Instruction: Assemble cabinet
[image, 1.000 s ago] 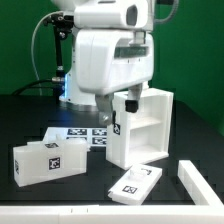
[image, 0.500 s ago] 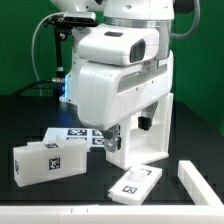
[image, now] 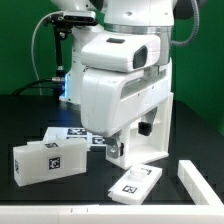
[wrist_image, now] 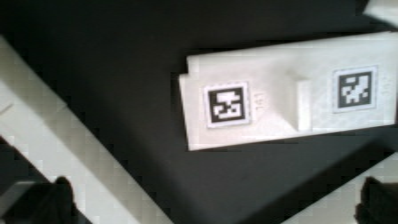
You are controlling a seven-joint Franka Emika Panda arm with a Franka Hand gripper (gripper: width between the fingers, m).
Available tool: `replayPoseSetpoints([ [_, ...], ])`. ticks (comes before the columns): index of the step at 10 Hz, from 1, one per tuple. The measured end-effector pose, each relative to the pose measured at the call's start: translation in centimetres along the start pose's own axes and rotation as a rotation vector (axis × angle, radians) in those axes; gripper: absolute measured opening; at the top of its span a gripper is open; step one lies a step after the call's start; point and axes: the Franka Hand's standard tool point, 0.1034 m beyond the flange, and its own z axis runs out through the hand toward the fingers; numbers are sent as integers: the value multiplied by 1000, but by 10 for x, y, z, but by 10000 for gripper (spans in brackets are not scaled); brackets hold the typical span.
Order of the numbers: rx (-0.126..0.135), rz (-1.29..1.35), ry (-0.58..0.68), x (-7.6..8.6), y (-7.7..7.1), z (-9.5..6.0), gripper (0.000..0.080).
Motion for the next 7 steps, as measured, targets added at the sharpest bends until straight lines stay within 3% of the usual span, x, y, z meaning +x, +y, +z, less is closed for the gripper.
replayPoseSetpoints([
  [2,-14,-17,13,2,0,3,796],
  [3,-41,-53,40,3,-5,12,796],
  [4,-47,-67,50,3,-13,21,796],
  [7,-40,-60,52,-1,-22,37,796],
])
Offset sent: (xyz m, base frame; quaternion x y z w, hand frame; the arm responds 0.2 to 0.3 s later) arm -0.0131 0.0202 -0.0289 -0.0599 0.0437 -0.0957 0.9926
